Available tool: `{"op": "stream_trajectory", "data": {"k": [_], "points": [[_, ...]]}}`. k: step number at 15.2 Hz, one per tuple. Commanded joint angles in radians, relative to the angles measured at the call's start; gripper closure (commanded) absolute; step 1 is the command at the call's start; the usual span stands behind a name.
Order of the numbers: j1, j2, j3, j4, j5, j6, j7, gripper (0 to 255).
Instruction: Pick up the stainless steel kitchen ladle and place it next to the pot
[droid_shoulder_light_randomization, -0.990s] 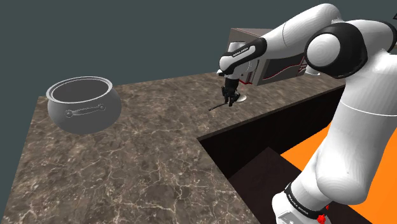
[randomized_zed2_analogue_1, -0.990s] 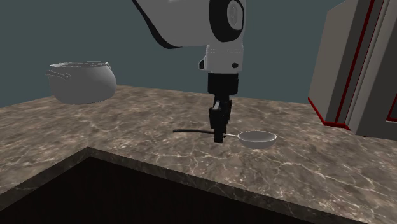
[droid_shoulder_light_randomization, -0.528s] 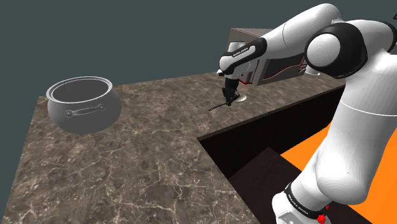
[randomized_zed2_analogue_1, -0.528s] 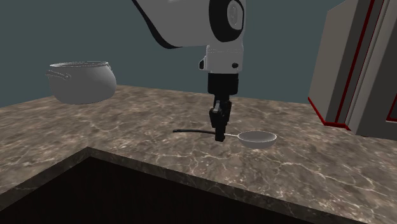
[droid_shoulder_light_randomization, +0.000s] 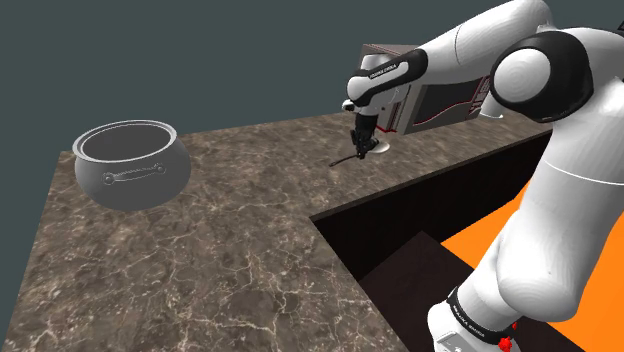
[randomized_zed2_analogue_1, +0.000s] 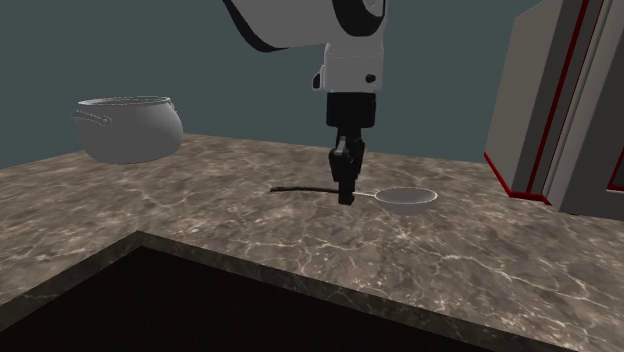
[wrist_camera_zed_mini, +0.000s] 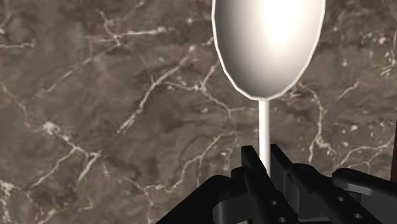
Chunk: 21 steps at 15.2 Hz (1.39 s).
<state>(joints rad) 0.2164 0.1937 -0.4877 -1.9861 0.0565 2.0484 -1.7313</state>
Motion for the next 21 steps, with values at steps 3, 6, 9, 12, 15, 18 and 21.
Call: {"op": "stream_trajectory", "data": {"k": [3,6,9,12,15,18,21], "points": [[0.002,-0.026,-0.004,0.023,-0.014,-0.046,0.006,255],[0.005,-0.042,-0.005,0.046,-0.023,-0.083,0.012,255],[0.006,-0.057,-0.006,0.070,-0.031,-0.121,0.016,255],[0.008,-0.070,-0.007,0.096,-0.037,-0.158,0.020,255],[0.009,-0.081,-0.008,0.125,-0.043,-0.196,0.022,255],[0.010,-0.089,-0.008,0.156,-0.047,-0.235,0.024,255],[0.010,-0.096,-0.008,0.189,-0.050,-0.274,0.026,255]]}}
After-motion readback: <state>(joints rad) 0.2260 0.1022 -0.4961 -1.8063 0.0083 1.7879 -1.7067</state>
